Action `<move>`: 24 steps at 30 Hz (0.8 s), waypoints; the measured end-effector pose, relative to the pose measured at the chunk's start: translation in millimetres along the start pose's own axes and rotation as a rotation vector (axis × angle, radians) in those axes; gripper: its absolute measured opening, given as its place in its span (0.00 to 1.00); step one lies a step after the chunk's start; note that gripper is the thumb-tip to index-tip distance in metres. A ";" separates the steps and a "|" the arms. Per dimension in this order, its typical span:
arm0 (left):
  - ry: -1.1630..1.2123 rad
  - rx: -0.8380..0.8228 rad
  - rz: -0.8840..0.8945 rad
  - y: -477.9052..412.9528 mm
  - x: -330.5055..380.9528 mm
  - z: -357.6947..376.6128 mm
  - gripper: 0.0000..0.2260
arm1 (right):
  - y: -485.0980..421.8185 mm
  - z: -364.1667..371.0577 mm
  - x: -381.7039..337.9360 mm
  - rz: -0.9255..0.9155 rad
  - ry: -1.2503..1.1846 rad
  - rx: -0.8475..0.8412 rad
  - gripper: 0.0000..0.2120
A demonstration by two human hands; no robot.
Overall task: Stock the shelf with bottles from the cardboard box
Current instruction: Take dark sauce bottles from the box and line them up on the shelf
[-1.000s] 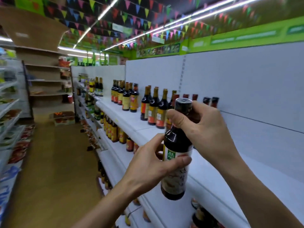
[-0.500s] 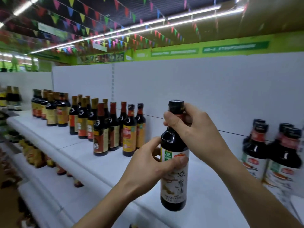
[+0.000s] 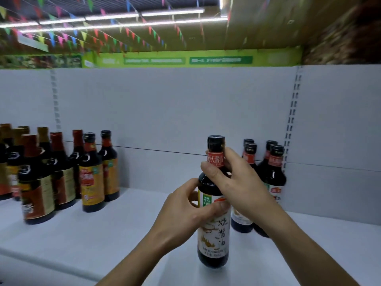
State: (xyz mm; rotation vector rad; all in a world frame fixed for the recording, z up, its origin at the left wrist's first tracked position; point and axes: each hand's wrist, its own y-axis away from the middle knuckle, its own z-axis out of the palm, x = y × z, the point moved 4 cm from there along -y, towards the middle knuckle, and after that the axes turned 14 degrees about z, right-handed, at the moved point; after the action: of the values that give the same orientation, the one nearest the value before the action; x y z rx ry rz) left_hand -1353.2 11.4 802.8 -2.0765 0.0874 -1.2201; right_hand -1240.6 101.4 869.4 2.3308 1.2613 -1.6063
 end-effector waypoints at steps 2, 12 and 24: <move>0.018 -0.043 0.001 -6.1 -7.6 10.5 0.20 | 1.0 -6.4 10.2 0.036 0.027 0.036 0.10; 0.071 -0.148 -0.029 -28.0 -42.7 46.2 0.27 | 5.6 -22.9 55.0 0.209 0.082 0.155 0.10; 0.088 -0.194 -0.002 -51.7 -61.0 78.5 0.22 | 19.2 -25.6 88.3 0.282 0.050 0.260 0.22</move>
State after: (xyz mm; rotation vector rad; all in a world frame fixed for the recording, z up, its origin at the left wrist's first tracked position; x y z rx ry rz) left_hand -1339.8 116.4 766.0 -2.1872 0.2535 -1.3504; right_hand -1197.3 152.2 803.4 2.5692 0.7206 -1.7095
